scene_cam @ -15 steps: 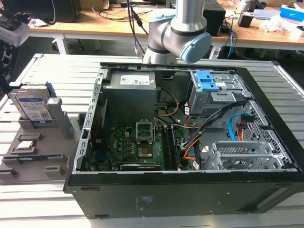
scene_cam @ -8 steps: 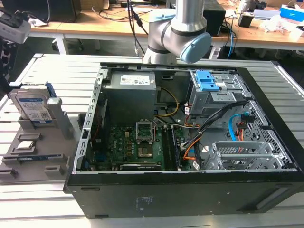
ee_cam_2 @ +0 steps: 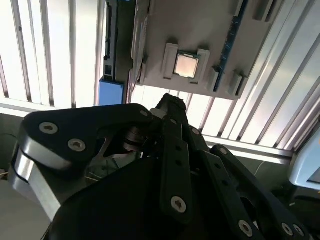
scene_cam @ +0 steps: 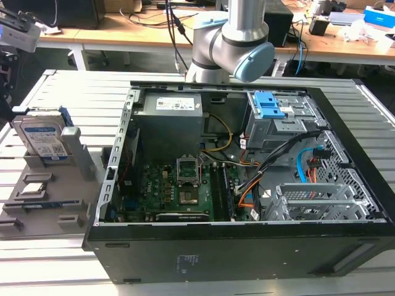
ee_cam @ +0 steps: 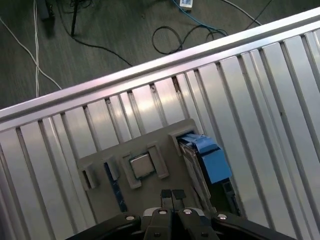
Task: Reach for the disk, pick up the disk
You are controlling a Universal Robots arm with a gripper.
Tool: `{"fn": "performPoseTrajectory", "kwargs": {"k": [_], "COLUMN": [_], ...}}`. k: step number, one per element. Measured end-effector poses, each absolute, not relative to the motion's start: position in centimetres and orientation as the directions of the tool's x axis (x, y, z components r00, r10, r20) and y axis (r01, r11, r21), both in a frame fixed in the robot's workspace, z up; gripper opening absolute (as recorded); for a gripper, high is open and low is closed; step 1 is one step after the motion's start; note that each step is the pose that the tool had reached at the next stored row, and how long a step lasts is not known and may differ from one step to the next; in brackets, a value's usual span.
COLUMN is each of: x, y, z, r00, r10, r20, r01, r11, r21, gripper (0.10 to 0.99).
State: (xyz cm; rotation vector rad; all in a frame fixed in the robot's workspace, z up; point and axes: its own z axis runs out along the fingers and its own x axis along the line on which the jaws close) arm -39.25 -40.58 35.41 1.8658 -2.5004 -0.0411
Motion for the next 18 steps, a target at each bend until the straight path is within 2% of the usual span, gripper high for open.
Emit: {"fn": "performPoseTrajectory", "kwargs": {"k": [11, 16, 17, 18], "x": [-39.25, -39.25, -39.25, -39.25], "y": [-40.58, -40.58, -40.58, -40.58], "z": [35.41, 35.41, 35.41, 35.41], "r00": [-0.079, -0.062, -0.062, -0.061], "r10": [-0.997, -0.998, -0.998, -0.998], "r20": [0.001, 0.001, 0.002, 0.001], "r01": [-0.996, -0.997, -0.998, -0.998], "r11": [0.079, 0.062, 0.062, 0.061], "r21": [0.034, 0.034, 0.034, 0.034], "gripper": [0.106, 0.106, 0.114, 0.169]}}
